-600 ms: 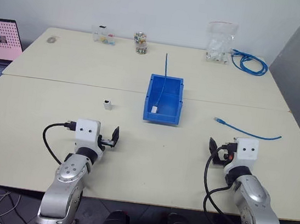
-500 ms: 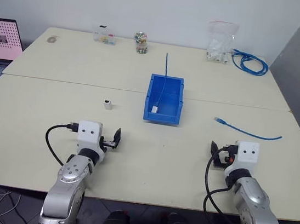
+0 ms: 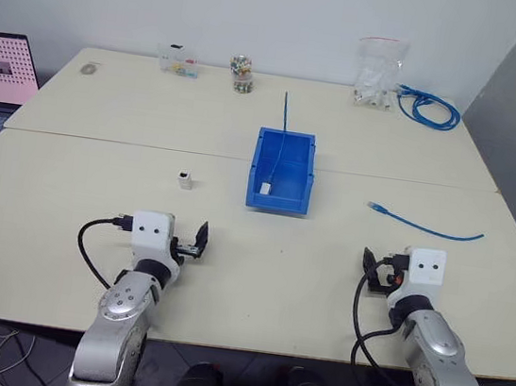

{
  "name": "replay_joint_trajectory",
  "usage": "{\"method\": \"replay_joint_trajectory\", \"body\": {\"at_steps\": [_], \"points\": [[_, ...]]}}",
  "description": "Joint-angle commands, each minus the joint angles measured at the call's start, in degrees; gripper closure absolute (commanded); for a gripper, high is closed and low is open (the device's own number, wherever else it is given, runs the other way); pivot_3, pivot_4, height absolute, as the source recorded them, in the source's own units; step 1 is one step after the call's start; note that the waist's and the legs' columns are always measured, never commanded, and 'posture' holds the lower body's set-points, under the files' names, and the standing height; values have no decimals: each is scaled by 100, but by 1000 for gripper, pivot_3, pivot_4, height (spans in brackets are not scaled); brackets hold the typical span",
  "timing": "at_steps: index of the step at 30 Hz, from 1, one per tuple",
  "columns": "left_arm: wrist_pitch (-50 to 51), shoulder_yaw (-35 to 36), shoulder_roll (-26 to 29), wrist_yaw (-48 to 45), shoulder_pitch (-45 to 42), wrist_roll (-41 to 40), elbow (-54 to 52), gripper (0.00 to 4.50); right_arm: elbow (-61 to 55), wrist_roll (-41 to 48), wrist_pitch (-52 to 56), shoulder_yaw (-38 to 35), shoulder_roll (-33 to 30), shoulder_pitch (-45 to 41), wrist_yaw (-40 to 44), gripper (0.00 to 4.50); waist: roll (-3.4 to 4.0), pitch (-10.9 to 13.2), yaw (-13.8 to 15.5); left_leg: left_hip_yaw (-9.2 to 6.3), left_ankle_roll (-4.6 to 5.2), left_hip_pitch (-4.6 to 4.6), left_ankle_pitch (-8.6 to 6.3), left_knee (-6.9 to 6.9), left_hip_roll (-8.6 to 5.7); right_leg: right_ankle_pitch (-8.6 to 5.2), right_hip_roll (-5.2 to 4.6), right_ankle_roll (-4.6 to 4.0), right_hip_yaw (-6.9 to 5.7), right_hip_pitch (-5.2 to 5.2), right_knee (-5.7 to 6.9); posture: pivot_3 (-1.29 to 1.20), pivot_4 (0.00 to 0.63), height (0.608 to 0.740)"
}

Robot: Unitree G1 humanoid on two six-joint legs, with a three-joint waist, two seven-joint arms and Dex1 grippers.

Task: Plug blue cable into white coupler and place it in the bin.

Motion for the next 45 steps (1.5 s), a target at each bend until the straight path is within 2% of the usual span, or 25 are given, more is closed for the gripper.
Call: {"method": "replay_joint_trajectory", "body": {"at_steps": [1, 13, 15, 20, 26, 31, 33, 36, 41, 45], "points": [[-108, 85, -19, 33, 59, 8, -261, 0, -268, -45, -190, 40, -49, 1, 27, 111, 0, 0, 0, 0, 0, 0, 0, 0, 0, 0, 0, 0, 0, 0, 0, 0, 150, 740], [63, 72, -50, -75, 24, -137, -303, 0, -248, -137, -316, 82, -259, 2, 128, 111, 0, 0, 1, 1, 0, 0, 0, 0, -1, 0, 0, 0, 0, 0, 0, 0, 150, 740], [350, -31, 285, -728, -157, -575, -571, 0, -168, -141, -397, 41, -631, -146, 441, 111, -1, 1, 2, 1, 0, 0, 0, 0, -1, 0, 0, 0, 0, 0, -1, 0, 150, 740], [964, -561, 1328, -2228, -985, -1285, -857, 0, 556, 508, -165, -303, -1530, -900, 1540, 111, -5, 3, 1, 12, 0, 0, 0, 4, -13, 2, 9, 3, -6, 2, 0, 0, 150, 740], [747, -1463, 1784, -3673, -2125, -1403, -256, 0, 2721, 712, -420, -240, -2601, -2368, 2966, 111, -4, 6, -10, 32, 1, 4, 0, 1, -16, 0, 15, -1, 2, 6, -5, 0, 150, 740], [262, -1928, 1442, -4038, -3117, -1063, 761, 0, 4901, 122, -1096, 369, -3064, -3699, 3736, 111, -4, 7, -8, 25, 2, 4, 0, 0, -6, -2, 28, -6, -1, 4, -4, 0, 150, 740], [162, -1959, 1259, -4102, -3402, -1039, 1093, 0, 5719, -27, -1321, 670, -3162, -4138, 4336, 111, -3, 11, -7, 30, 2, 4, 1, 4, -10, 2, 28, -8, 0, 4, -1, 0, 150, 740], [86, -1958, 1090, -4066, -3623, -941, 1443, 0, 6723, -321, -1735, 1004, -3184, -4680, 4790, 111, -3, 11, -18, 36, 3, 3, 1, 2, -6, 1, 28, -10, 7, 4, -8, 0, 150, 740], [199, -2014, 1067, -4223, -3636, -982, 1415, 0, 8100, -654, -2016, 1285, -3154, -5348, 5337, 111, -2, 11, -20, 38, 1, -3, 1, 1, -3, 17, 26, -41, 12, -2, -5, 0, 150, 740], [328, -2029, 1127, -4285, -3496, -1000, 1218, 0, 8958, -869, -2091, 1330, -3142, -5666, 5341, 111, -3, 11, -6, 36, 1, -2, 1, 2, -5, 17, 18, -41, 5, 1, -4, 0, 150, 740]]}}
